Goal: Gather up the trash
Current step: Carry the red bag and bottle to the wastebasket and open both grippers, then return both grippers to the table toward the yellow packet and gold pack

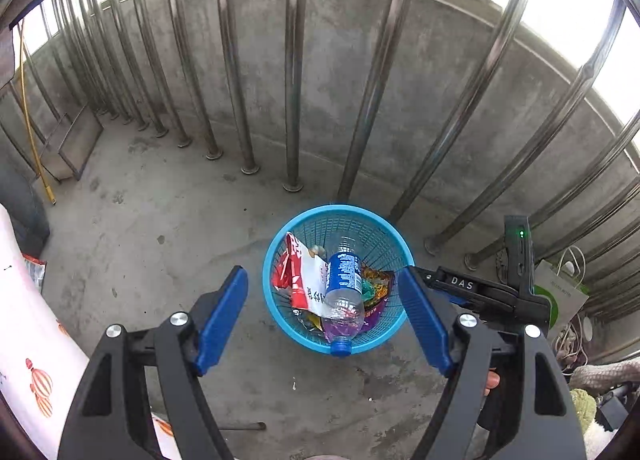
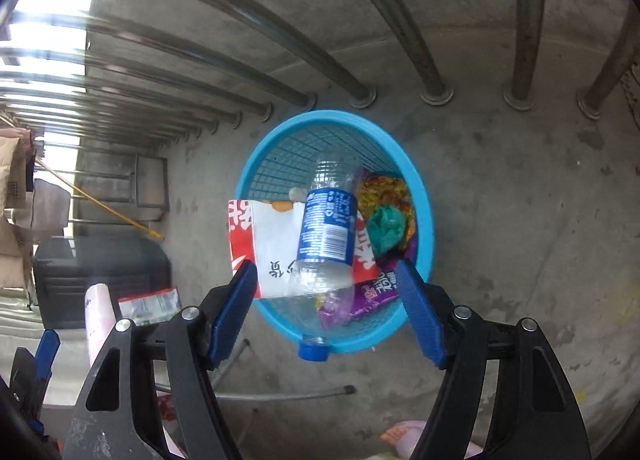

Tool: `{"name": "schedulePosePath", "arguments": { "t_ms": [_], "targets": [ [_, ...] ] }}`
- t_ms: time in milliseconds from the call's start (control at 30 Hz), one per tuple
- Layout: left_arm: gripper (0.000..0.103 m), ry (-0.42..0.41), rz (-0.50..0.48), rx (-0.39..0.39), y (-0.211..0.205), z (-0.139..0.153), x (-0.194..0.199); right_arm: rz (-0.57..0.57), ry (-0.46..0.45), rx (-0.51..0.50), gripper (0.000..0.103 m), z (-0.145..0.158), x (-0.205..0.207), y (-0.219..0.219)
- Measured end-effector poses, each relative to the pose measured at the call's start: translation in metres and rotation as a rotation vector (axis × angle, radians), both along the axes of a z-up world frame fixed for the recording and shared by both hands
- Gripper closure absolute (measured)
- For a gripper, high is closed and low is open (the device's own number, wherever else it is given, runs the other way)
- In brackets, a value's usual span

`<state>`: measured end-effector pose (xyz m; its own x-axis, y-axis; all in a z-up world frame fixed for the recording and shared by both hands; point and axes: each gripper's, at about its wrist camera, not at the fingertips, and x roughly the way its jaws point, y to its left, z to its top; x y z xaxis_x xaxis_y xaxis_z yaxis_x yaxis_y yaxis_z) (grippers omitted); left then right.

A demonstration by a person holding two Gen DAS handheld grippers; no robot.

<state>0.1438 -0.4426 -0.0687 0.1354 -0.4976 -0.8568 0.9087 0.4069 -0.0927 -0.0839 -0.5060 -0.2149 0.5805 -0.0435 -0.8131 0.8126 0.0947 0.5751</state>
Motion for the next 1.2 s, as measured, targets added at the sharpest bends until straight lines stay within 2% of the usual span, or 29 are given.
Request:
{"name": "schedulePosePath", "arguments": {
  "t_ms": [233, 433, 600, 700, 833, 933, 1033, 1200],
  "targets": [
    [0.028, 0.005, 0.069, -0.129, 0.055, 0.052, -0.004, -0.059, -0.01, -0.075, 0.034, 0.038, -0.023, 0.01],
    [0.028, -0.024, 0.144, -0.256, 0.138, 0.1, -0.013, 0.063, -0.018, -0.206, 0.034, 0.085, -0.005, 0.036],
    [0.028, -0.125, 0.32, -0.302, 0.24, 0.123, -0.013, 0.2, -0.088, -0.301, 0.034, 0.127, 0.017, 0.068],
    [0.028, -0.166, 0.455, -0.314, 0.306, 0.125, -0.017, 0.299, -0.121, -0.333, 0.034, 0.145, 0.036, 0.09],
    [0.028, -0.176, 0.65, -0.317, 0.395, 0.119, -0.023, 0.445, -0.175, -0.357, 0.034, 0.164, 0.062, 0.121],
    [0.028, -0.153, 0.781, -0.328, 0.446, 0.11, -0.033, 0.56, -0.214, -0.357, 0.034, 0.175, 0.08, 0.145],
    [0.028, -0.11, 0.881, -0.347, 0.476, 0.098, -0.044, 0.655, -0.233, -0.34, 0.034, 0.176, 0.097, 0.166],
    [0.028, -0.086, 0.941, -0.369, 0.49, 0.088, -0.061, 0.781, -0.219, -0.37, 0.034, 0.187, 0.115, 0.198]
  ]
}}
